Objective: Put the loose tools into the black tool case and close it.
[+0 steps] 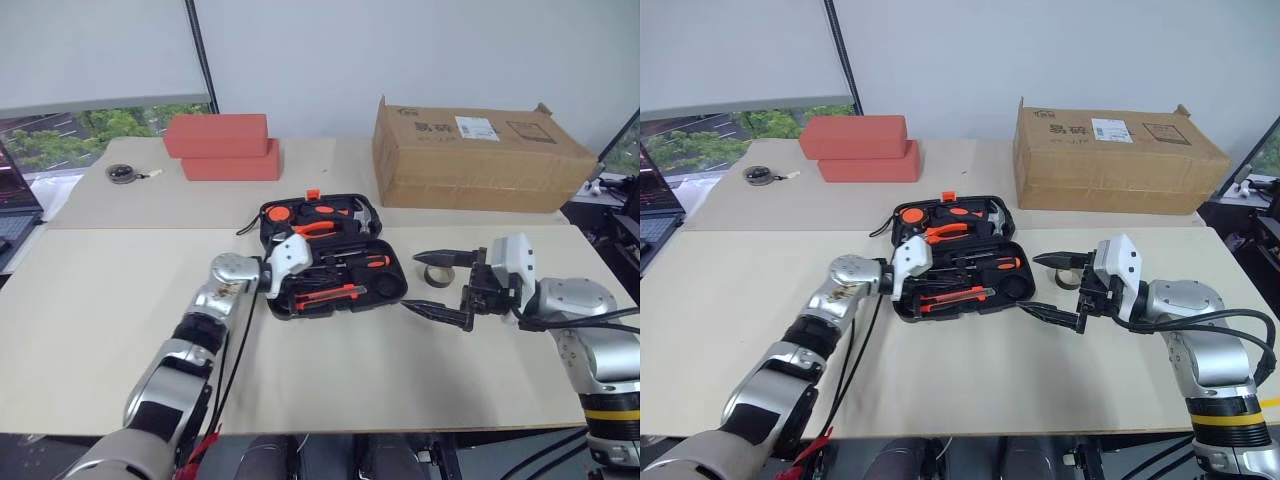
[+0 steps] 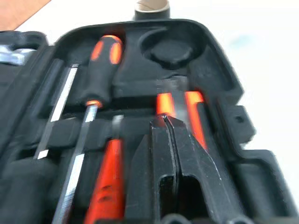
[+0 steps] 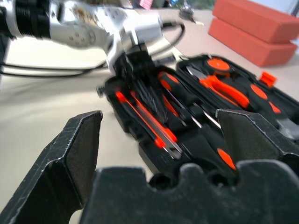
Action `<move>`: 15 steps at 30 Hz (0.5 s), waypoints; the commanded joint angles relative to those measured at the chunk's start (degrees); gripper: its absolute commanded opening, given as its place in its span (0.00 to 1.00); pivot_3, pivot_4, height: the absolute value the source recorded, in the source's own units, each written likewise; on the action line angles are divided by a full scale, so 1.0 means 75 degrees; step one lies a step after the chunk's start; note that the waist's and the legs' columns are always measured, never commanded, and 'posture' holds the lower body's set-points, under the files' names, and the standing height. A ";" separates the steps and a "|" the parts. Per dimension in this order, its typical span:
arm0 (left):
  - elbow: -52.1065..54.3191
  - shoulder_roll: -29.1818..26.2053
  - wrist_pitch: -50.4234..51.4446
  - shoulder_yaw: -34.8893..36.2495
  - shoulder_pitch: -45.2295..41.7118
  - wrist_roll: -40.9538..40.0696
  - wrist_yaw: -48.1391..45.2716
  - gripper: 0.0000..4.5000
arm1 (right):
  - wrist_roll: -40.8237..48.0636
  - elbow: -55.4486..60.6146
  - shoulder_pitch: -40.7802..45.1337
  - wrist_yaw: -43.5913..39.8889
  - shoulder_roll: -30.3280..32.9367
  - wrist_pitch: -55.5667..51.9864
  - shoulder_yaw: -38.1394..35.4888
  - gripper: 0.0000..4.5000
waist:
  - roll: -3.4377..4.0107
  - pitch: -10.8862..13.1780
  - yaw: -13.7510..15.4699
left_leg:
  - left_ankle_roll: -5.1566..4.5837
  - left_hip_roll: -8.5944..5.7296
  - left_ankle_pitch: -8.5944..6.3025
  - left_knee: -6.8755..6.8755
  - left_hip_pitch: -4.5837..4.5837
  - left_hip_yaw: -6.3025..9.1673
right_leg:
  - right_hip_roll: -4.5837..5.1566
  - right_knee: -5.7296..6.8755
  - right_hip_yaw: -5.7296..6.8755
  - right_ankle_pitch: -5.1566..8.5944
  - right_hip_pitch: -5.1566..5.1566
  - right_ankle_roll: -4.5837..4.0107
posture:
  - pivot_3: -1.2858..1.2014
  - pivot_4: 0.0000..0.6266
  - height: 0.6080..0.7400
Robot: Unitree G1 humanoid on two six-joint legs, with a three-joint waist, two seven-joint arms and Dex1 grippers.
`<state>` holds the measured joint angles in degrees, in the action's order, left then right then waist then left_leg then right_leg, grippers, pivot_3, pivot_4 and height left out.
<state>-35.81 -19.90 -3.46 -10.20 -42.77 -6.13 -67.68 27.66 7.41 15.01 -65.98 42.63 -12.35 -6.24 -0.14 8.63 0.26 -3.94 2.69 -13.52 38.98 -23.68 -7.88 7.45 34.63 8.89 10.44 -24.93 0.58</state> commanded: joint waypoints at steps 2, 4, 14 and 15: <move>0.1760 -0.0515 0.0816 0.0477 0.0205 -0.0710 -0.0232 0.00 | -0.0291 -0.0206 0.0157 -0.0011 0.0216 0.0107 0.0010 1.00 | -0.0009 0.0006 0.0038 | -0.0086 -0.0038 0.0003 -0.0004 -0.0017 -0.0016 | 0.0004 0.0040 -0.0036 0.0007 -0.0036 -0.0052 | 0.52 0.24 0.79; 0.2691 -0.0889 0.1586 0.0685 0.0458 -0.1185 -0.0427 0.00 | -0.0524 -0.0381 0.0189 0.0021 0.0307 0.0081 0.0107 1.00 | -0.0009 0.0005 0.0055 | -0.0009 -0.0039 -0.0012 -0.0006 -0.0018 -0.0029 | -0.0005 0.0048 -0.0043 0.0000 -0.0042 -0.0155 | 0.52 0.24 0.79; 0.6483 -0.2997 0.4495 0.1877 0.1954 -0.3698 -0.1167 0.74 | -0.1554 -0.1084 0.0232 0.0125 0.1177 -0.0400 0.0482 1.00 | -0.0007 0.0014 0.0067 | -0.0035 -0.0104 -0.0071 -0.0014 -0.0020 -0.0031 | 0.0015 -0.0012 -0.0057 0.0114 -0.0007 -0.0003 | 0.52 0.24 0.79; 0.6685 -0.3135 0.4592 0.1970 0.2083 -0.3826 -0.1135 0.81 | -0.1619 -0.1151 0.0261 0.0138 0.1248 -0.0398 0.0492 1.00 | -0.0008 0.0018 0.0070 | -0.0037 -0.0102 -0.0081 -0.0013 -0.0016 -0.0028 | 0.0020 -0.0016 -0.0061 0.0117 -0.0005 -0.0008 | 0.52 0.24 0.79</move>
<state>9.58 -42.04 29.28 1.87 -27.32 -31.44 -75.77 16.18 -1.40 16.19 -65.02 50.73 -14.97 -1.06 -0.20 8.77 0.79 -4.20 1.93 -14.14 38.88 -23.80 -8.05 7.64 34.52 8.43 11.31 -24.96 0.51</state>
